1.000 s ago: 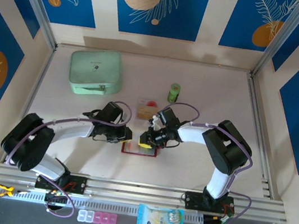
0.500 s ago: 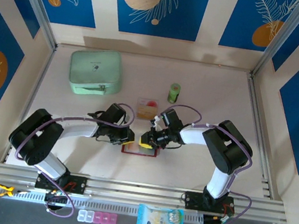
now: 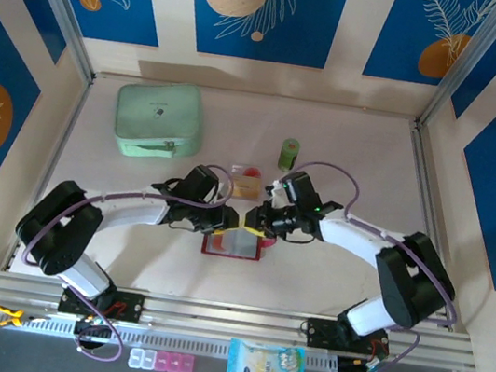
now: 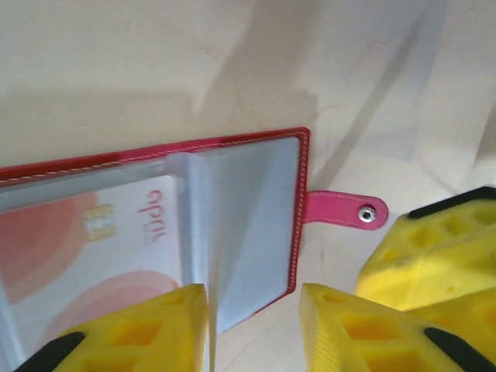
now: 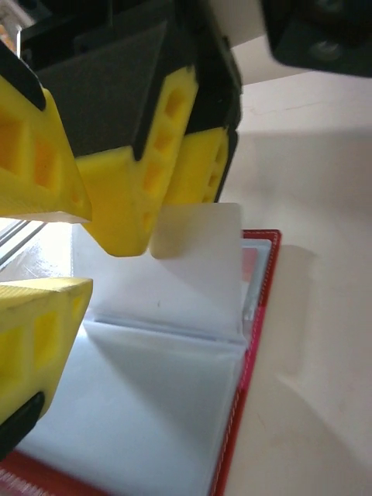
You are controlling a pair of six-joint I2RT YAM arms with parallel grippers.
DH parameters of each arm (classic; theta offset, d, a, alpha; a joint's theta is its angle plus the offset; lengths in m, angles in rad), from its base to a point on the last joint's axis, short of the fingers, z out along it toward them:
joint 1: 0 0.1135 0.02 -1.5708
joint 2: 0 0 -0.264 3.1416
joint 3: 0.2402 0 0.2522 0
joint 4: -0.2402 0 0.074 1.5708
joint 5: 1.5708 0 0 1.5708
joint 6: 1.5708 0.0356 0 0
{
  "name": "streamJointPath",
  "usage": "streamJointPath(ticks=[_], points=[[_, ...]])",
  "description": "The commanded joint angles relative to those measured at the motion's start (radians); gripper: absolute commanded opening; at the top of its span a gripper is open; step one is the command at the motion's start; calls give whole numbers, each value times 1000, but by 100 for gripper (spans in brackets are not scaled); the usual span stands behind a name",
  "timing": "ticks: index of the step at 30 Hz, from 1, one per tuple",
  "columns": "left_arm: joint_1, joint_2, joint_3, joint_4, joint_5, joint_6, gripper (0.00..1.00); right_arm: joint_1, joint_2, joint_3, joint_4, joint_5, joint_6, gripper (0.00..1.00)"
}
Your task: Take the credit cards out of the card holder
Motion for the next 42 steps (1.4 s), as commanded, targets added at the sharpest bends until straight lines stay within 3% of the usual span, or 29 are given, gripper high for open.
streamJointPath(ticks=[1,12,23,31,42], points=[[-26,17,40,2,25,-9,42,-42,-84,1,-128,73,-26,28],[-87,147,99,64,38,-32,49,-183,-268,-54,-230,91,-51,33],[-95,166,108,68,27,-29,51,-198,-321,-114,-194,57,-14,35],[-51,74,53,28,-4,-8,48,-134,-249,-103,-136,36,12,33],[68,-80,-59,-141,-87,81,36,15,-49,12,-88,49,23,29]])
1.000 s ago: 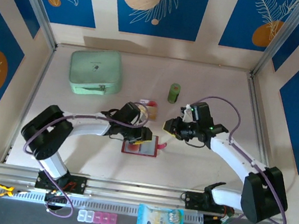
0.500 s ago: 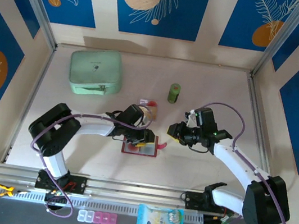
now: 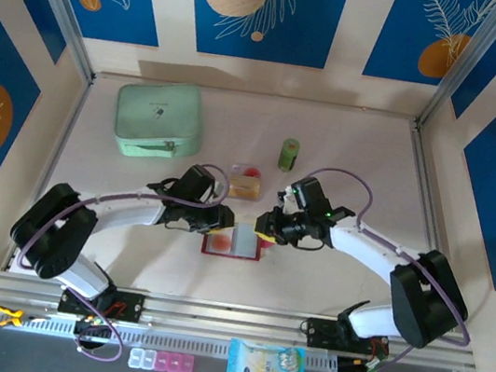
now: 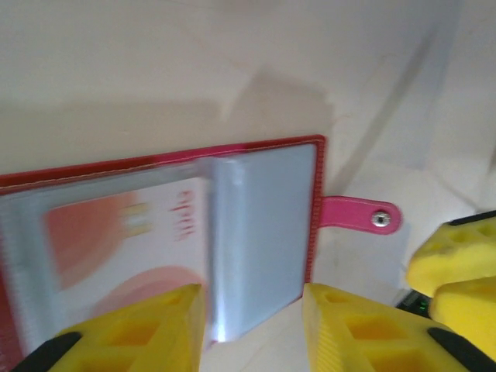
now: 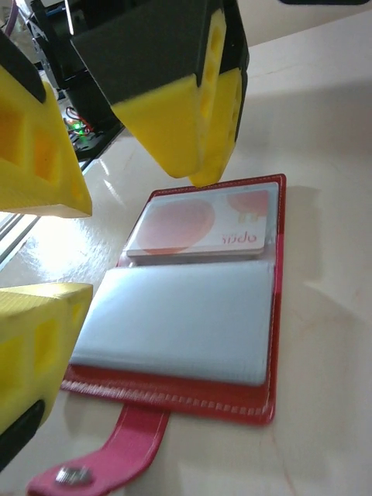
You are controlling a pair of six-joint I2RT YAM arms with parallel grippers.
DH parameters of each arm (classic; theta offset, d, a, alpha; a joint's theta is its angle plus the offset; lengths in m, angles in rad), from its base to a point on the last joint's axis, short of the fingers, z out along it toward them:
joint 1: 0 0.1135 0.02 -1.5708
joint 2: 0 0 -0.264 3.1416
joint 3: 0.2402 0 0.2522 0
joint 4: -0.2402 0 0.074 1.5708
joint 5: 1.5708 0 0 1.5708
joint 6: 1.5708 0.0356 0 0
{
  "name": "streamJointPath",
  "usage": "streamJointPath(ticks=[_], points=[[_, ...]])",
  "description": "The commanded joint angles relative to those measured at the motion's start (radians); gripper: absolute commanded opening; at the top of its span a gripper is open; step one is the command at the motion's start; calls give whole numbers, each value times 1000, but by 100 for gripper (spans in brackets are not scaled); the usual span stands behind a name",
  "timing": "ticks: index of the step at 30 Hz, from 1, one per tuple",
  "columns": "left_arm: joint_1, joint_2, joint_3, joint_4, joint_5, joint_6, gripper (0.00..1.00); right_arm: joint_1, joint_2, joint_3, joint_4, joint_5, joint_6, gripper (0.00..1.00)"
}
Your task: Take the credit cards out of the card holder
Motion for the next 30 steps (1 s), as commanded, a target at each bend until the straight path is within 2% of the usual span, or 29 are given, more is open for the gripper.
streamJointPath(ticks=[1,5,11,30], points=[[42,-48,-45,-97,-39,55,35,33,54,62,20,-17,4,29],[78,-54,-93,-63,-4,57,26,58,120,108,21,-26,-6,28],[82,-10,-112,-10,28,50,15,84,198,149,32,-29,-7,27],[81,19,-128,-40,13,59,9,123,338,182,74,-53,-13,26]])
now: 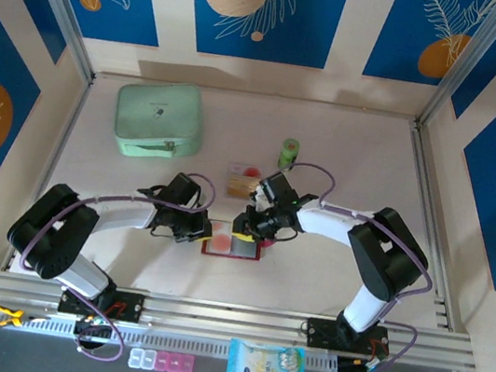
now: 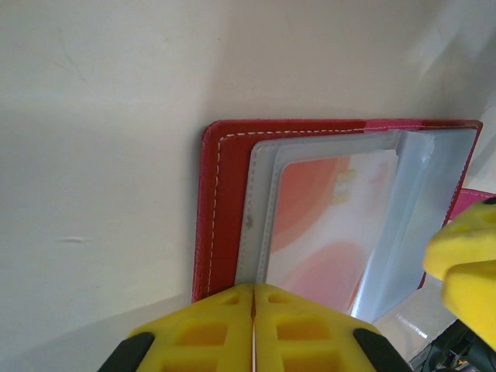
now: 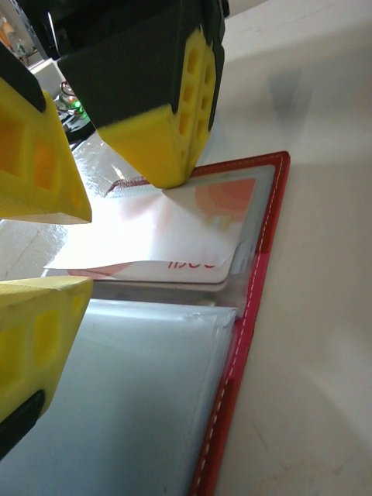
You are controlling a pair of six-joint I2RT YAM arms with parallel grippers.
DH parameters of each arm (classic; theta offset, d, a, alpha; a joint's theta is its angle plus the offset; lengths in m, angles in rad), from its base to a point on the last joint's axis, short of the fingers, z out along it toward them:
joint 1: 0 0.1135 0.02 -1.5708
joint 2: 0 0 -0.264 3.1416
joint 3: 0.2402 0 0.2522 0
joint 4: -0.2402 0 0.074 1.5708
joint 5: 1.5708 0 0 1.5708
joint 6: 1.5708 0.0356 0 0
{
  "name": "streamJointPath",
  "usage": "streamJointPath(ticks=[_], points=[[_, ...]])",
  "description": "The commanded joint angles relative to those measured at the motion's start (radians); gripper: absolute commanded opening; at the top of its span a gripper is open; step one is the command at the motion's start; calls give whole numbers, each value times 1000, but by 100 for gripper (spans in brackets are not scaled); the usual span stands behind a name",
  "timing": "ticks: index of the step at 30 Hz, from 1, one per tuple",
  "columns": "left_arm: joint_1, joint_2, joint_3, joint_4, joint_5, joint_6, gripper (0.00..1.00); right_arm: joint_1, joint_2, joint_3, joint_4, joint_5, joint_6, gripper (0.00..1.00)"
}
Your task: Take the credit cards out of the card holder
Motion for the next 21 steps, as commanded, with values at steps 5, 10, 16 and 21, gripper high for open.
streamJointPath(ticks=[5,10,16,21], points=[[7,20,-14,-17,3,11,9,18,46,30,29,-51,-11,24],[7,22,-14,-21,1,13,9,23,55,36,32,-45,-10,22],[7,23,-15,-23,1,13,9,26,74,46,37,-60,-17,22],[6,19,-16,-26,3,14,9,32,87,53,39,-65,-20,22]])
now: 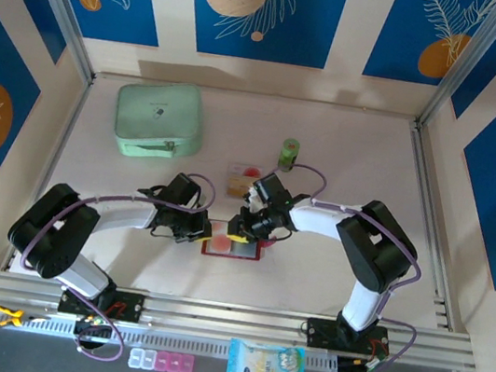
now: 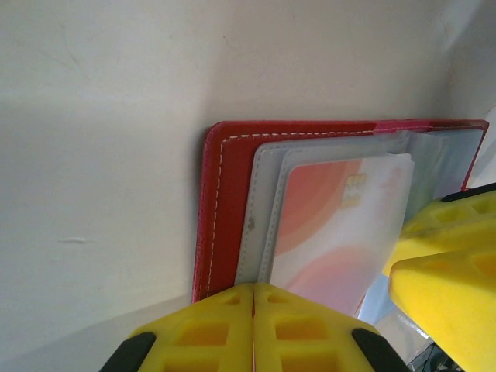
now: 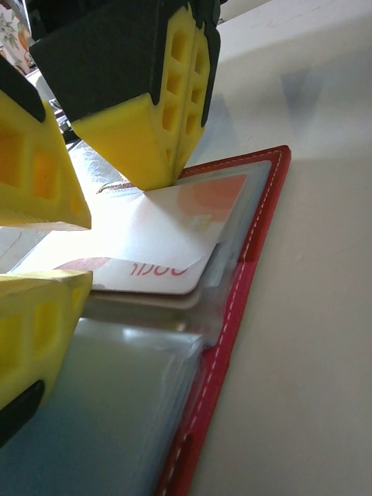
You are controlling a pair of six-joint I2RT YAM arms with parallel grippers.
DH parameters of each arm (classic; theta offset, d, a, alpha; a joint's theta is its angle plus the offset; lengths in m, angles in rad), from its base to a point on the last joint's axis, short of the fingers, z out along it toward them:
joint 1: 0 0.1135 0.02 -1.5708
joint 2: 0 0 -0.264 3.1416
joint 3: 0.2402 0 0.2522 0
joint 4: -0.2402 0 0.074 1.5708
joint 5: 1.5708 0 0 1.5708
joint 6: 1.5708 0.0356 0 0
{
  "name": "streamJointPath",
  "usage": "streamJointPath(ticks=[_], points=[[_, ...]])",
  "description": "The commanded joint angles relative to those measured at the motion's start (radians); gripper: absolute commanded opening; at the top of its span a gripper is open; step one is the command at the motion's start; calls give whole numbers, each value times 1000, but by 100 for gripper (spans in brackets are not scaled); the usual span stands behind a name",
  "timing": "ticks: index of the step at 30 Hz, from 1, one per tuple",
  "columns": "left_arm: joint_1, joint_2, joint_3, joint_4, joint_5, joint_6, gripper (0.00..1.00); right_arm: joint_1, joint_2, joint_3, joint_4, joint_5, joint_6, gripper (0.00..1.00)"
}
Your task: Take the credit cards out of the card holder
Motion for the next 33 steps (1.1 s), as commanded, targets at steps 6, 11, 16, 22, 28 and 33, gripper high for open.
streamJointPath(ticks=[6,11,16,22,28,33], points=[[7,16,-11,-26,6,14,9,15,34,41,-2,-40,-17,22],[6,13,-10,-27,0,10,9,22,55,52,22,-85,-13,20],[7,13,-13,-26,0,7,9,28,74,72,-31,-64,-26,20],[7,10,-19,-28,-4,3,9,35,70,95,-154,32,-66,20],[7,7,-21,-28,-3,1,9,35,51,104,-214,80,-98,20],[7,4,-19,-30,-2,1,9,34,41,116,-227,85,-115,20]])
